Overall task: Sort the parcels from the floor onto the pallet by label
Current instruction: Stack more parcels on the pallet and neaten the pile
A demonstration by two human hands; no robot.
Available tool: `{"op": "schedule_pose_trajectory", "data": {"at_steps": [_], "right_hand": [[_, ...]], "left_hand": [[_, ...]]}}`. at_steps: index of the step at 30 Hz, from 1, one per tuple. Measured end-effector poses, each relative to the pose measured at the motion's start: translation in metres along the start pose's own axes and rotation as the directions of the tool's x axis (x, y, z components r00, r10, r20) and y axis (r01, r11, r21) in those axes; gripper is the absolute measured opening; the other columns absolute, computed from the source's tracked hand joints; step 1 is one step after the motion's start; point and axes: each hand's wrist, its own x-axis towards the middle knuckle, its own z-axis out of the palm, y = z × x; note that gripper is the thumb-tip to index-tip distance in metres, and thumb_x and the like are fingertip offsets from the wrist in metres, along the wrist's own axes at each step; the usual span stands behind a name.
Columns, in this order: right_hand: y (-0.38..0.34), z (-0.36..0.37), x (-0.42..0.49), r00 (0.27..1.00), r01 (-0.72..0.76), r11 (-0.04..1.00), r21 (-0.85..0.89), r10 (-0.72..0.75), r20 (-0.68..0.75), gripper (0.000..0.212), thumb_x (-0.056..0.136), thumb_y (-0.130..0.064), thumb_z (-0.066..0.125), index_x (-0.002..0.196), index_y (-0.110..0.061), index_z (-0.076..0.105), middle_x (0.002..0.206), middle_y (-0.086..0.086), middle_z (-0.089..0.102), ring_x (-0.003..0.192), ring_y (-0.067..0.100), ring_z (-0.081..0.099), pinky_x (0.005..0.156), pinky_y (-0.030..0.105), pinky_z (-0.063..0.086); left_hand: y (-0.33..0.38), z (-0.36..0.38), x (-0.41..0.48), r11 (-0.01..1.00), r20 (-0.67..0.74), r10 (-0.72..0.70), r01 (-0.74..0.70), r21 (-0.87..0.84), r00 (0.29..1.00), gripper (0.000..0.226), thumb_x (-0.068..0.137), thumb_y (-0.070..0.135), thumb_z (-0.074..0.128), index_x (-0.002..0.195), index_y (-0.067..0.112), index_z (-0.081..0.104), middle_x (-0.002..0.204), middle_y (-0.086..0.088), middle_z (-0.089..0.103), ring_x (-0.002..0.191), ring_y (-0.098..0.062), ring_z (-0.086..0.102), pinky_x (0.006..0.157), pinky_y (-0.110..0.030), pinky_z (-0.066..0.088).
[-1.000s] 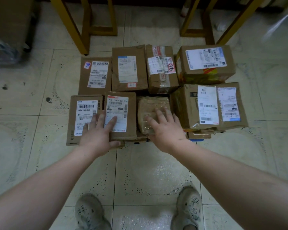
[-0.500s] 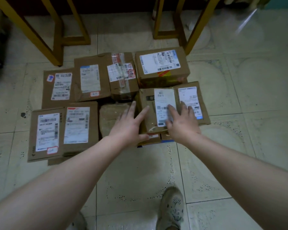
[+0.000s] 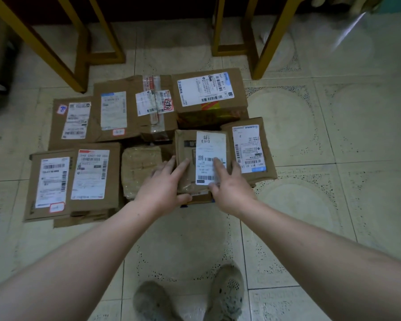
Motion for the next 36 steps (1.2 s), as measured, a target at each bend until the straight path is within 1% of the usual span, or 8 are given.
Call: {"op": "schedule_pose_trajectory", "data": {"at_steps": [5,10,15,18,20,23,31,36], "right_hand": [[0.006,-0.009,-0.001,0.997,0.040,0.999,0.012,-0.039,-0.059,0.059,0.097,-0.049,0.035,0.148,-0.042,0.005,0.159,0.005,0.006,0.140,0.033,0.026,0.107,0.048,0.034],[0.038,-0.040,0.013,0.979,-0.009,0.999,-0.034,0.002,-0.205,0.054,0.100,-0.035,0.037,0.150,-0.029,0.018,0.157,0.012,0.015,0.142,0.033,0.018,0.112,0.047,0.024],[0.068,-0.052,0.044,0.990,-0.130,0.979,-0.156,0.120,-0.069,0.064,0.098,-0.036,0.043,0.150,-0.041,0.005,0.160,0.006,-0.009,0.144,0.039,-0.004,0.115,0.052,0.012],[0.075,-0.044,0.052,0.988,-0.155,0.986,-0.055,0.155,0.003,0.072,0.095,-0.033,0.049,0.149,-0.047,0.003,0.158,0.000,-0.021,0.143,0.040,0.008,0.115,0.053,0.022],[0.079,-0.036,0.049,0.991,-0.135,0.990,-0.050,0.134,-0.015,0.074,0.094,-0.029,0.051,0.149,-0.047,0.005,0.158,-0.001,-0.019,0.138,0.037,0.022,0.109,0.048,0.034],[0.086,-0.028,0.040,0.994,-0.111,0.991,-0.069,0.111,-0.004,0.076,0.093,-0.023,0.052,0.148,-0.048,0.006,0.158,-0.003,-0.018,0.136,0.034,0.025,0.106,0.045,0.038],[0.078,-0.047,0.039,0.994,-0.094,0.984,-0.154,0.101,0.038,0.073,0.095,-0.030,0.050,0.149,-0.046,0.003,0.158,-0.001,-0.020,0.144,0.033,0.006,0.111,0.048,0.029],[0.060,-0.074,0.032,0.998,-0.038,0.963,-0.268,0.023,-0.059,0.071,0.097,-0.035,0.046,0.152,-0.031,0.002,0.159,0.007,-0.012,0.145,0.033,0.003,0.113,0.046,0.023]], "left_hand": [[0.006,-0.006,0.001,1.000,-0.005,-0.013,0.013,-0.015,1.000,0.103,0.072,0.062,0.066,0.145,0.045,-0.003,0.158,0.002,-0.012,0.145,-0.027,-0.002,0.113,-0.049,0.016],[0.017,-0.011,0.015,0.981,-0.024,0.111,-0.106,0.165,0.993,0.105,0.071,0.073,0.056,0.143,0.045,-0.015,0.145,0.006,-0.037,0.132,-0.021,-0.037,0.111,-0.050,-0.006],[0.015,0.001,0.025,0.985,-0.063,0.078,-0.067,0.158,0.995,0.101,0.071,0.077,0.050,0.147,0.040,-0.007,0.154,0.007,-0.023,0.133,-0.015,-0.037,0.110,-0.047,-0.011],[0.014,0.006,0.025,0.987,-0.090,0.051,-0.037,0.158,0.995,0.102,0.069,0.079,0.046,0.146,0.041,-0.008,0.154,0.009,-0.023,0.133,-0.013,-0.037,0.108,-0.043,-0.012],[0.014,0.006,0.024,0.987,-0.087,0.042,-0.028,0.160,0.995,0.102,0.069,0.080,0.045,0.147,0.041,-0.007,0.155,0.008,-0.022,0.134,-0.013,-0.036,0.108,-0.043,-0.012],[0.014,0.002,0.023,0.988,-0.062,0.026,-0.016,0.151,0.998,0.102,0.069,0.079,0.046,0.147,0.040,-0.006,0.155,0.007,-0.022,0.134,-0.013,-0.036,0.107,-0.041,-0.011],[0.019,-0.012,0.023,0.987,0.008,-0.015,0.014,0.158,1.000,0.102,0.070,0.080,0.046,0.147,0.042,-0.008,0.155,0.006,-0.024,0.133,-0.014,-0.035,0.105,-0.040,-0.013],[0.004,-0.030,0.018,0.993,-0.028,-0.081,0.083,0.088,0.996,0.095,0.066,0.087,0.022,0.147,0.044,-0.004,0.155,0.008,-0.021,0.137,-0.013,-0.028,0.109,-0.042,-0.005]]}}
